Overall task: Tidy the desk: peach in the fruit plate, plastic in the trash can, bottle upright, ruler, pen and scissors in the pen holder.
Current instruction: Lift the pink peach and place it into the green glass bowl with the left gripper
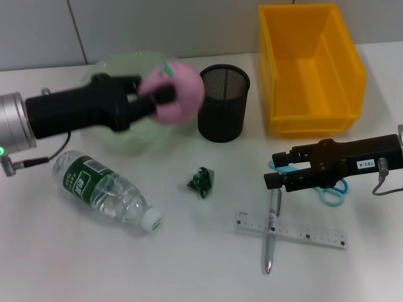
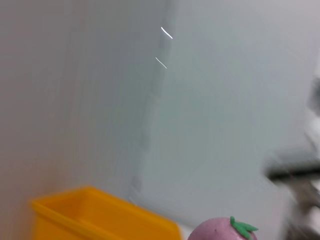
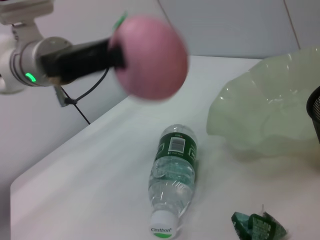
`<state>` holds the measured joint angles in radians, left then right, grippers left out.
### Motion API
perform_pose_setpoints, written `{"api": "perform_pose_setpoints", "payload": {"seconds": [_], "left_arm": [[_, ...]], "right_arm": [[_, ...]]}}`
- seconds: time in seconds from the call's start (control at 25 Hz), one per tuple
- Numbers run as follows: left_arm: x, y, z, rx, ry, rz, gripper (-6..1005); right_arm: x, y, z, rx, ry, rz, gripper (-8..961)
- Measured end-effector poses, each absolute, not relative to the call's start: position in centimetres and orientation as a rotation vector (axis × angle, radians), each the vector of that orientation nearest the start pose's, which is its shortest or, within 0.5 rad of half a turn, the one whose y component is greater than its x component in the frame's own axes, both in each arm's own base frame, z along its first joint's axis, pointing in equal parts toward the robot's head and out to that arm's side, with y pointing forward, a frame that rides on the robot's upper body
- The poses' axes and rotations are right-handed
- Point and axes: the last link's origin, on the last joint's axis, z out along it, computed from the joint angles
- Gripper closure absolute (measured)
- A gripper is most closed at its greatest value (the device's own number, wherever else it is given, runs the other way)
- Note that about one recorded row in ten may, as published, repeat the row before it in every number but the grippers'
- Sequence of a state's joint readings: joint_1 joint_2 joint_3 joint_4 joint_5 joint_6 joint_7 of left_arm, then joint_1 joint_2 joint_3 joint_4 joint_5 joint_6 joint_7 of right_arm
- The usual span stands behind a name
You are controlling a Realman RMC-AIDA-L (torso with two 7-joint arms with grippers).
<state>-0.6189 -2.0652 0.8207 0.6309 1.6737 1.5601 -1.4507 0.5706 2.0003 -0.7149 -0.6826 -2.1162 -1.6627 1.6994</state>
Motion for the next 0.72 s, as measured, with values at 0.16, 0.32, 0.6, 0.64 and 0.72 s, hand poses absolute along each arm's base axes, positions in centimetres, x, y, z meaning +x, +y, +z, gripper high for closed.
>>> {"api": "perform_pose_setpoints", "payload": {"seconds": [0.16,0.32,0.6,0.64,0.72], "left_arm": [[-21.3,37.5,0.8,-2.444,-0.639,-1.129,746],[-22.8,38.9,0.1,-2.29,-0.723,-1.081,782],[-24.4,41.2,-1.6,-2.179,-0.787,-0.861,852],[-24.4,41.3,-1.9,-2.183,-0.78,-0.839,864],[-24.3,41.4,-2.7,-2.218,-0.747,-0.778,858]], "right_arm": [[26.5,33.1,2.3,-2.829,0.97,0.553,200],[26.4,33.2,2.3,-2.834,0.963,0.542,200],[26.5,33.3,2.2,-2.84,0.956,0.514,200],[26.5,33.3,2.2,-2.839,0.955,0.512,200],[26.5,33.4,2.2,-2.838,0.955,0.509,200]]}}
